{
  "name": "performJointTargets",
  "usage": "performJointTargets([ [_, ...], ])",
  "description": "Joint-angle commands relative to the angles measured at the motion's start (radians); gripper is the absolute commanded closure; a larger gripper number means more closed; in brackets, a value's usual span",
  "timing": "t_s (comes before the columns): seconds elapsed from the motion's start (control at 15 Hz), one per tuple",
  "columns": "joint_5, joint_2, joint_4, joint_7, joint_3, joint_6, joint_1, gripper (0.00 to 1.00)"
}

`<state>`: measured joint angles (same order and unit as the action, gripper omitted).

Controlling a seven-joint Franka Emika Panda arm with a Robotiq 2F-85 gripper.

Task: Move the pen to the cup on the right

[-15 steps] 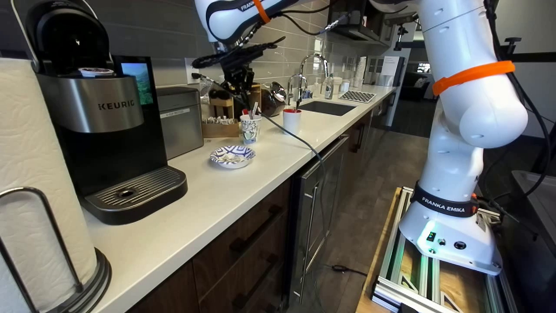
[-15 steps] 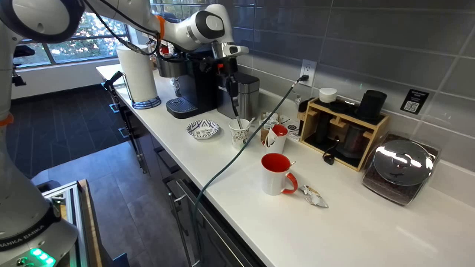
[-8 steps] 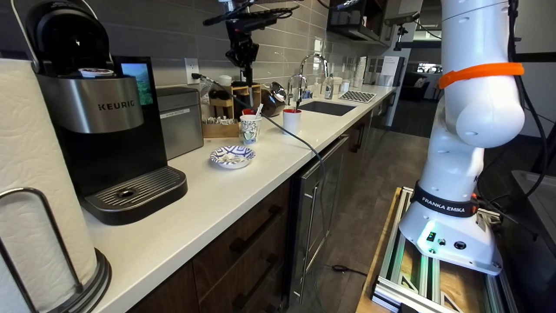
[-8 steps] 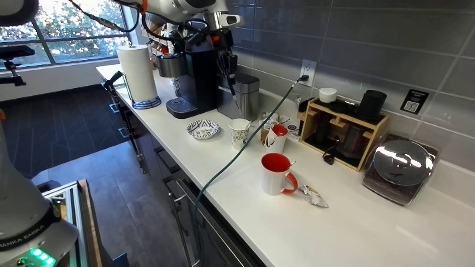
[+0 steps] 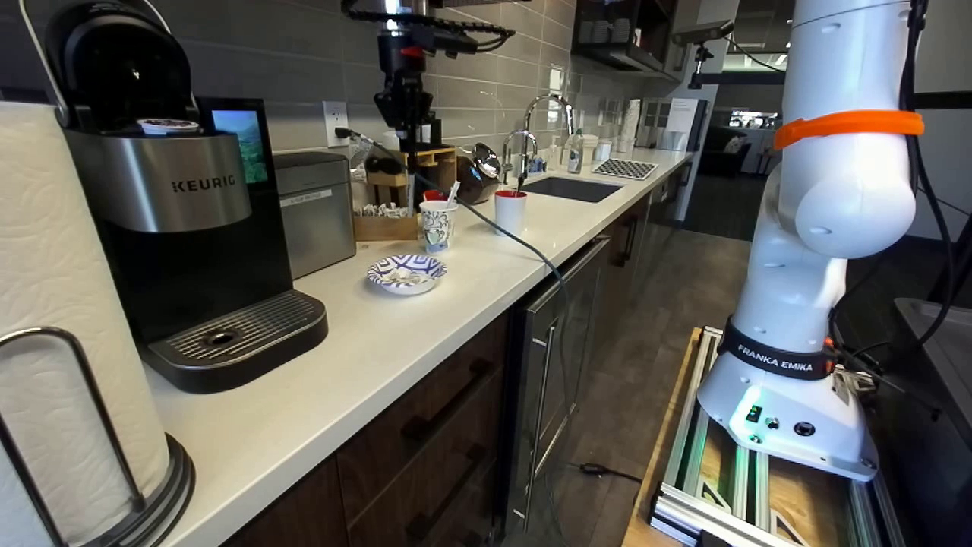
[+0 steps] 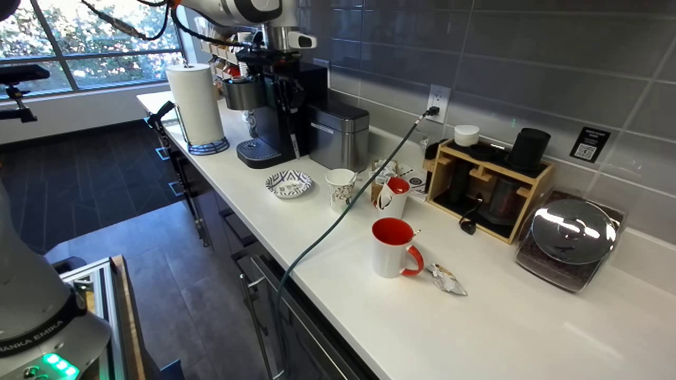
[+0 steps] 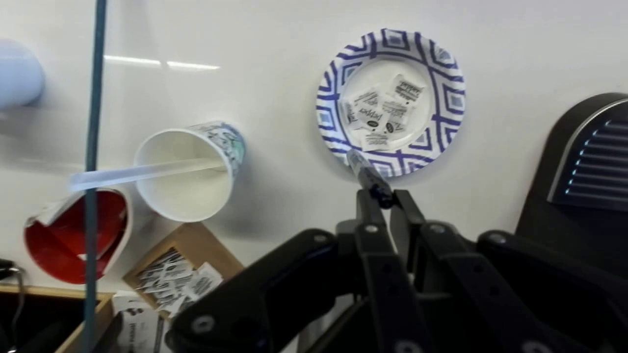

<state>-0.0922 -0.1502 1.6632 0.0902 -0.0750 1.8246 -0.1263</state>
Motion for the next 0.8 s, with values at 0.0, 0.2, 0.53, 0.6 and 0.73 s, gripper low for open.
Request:
performJointTargets([
  [0.0, 0.0, 0.012, 0.123, 0.011, -0.03, 0.115, -0.017, 0.97],
  [0.2, -0.032, 0.021, 0.191, 0.038, -0.046, 0.203, -0.037, 0.97],
  [0.53, -0.133, 0.05, 0.248, 0.095, -0.054, 0.292, -0.06, 0.97],
  [0.6, -0.13, 0.058, 0.237, 0.097, -0.045, 0.269, -0.05, 0.97],
  [0.73, -0.096, 0.064, 0.2, 0.09, -0.015, 0.232, -0.013, 0.97],
])
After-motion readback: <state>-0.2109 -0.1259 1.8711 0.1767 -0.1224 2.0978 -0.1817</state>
